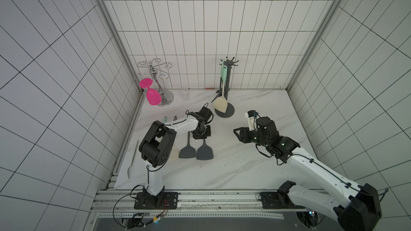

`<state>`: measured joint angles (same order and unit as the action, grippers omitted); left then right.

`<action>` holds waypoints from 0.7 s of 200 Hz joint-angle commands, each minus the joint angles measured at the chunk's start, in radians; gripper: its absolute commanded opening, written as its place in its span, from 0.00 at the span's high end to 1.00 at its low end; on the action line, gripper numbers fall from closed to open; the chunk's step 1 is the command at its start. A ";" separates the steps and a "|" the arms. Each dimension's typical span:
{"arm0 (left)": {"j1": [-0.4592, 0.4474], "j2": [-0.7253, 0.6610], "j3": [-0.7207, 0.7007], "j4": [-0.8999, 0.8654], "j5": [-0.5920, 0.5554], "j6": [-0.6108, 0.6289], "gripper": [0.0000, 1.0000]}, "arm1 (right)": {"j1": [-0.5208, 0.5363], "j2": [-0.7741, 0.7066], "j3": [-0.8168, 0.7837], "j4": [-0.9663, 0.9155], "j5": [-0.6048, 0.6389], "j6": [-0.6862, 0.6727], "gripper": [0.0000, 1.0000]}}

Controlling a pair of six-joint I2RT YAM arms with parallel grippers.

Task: Take the spatula off the kitchen utensil rack
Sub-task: Place the spatula at the center of the board.

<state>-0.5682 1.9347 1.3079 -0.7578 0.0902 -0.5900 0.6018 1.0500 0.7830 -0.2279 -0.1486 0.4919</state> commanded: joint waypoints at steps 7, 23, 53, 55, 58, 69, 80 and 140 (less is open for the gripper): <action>0.014 0.021 0.033 -0.013 -0.040 0.008 1.00 | -0.010 0.007 -0.019 -0.010 -0.005 -0.012 0.52; 0.020 0.026 0.039 -0.021 -0.051 0.018 1.00 | -0.010 0.012 -0.015 -0.009 -0.008 -0.014 0.52; 0.031 0.044 0.043 -0.022 -0.040 0.031 0.99 | -0.011 0.024 -0.009 -0.007 -0.009 -0.016 0.52; 0.031 0.045 0.043 -0.023 -0.040 0.032 0.98 | -0.011 0.025 -0.008 -0.007 -0.010 -0.016 0.52; 0.031 0.047 0.043 -0.024 -0.040 0.032 0.97 | -0.011 0.026 -0.008 -0.008 -0.011 -0.016 0.52; 0.033 0.050 0.045 -0.023 -0.042 0.032 0.92 | -0.011 0.032 -0.005 -0.007 -0.015 -0.016 0.52; 0.033 0.050 0.043 -0.023 -0.046 0.030 0.86 | -0.011 0.036 -0.001 -0.007 -0.019 -0.016 0.52; 0.039 0.032 0.043 -0.023 -0.057 0.023 0.71 | -0.015 0.038 0.007 -0.006 -0.017 -0.021 0.52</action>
<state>-0.5400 1.9633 1.3388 -0.7822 0.0570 -0.5682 0.6014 1.0847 0.7830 -0.2279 -0.1631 0.4877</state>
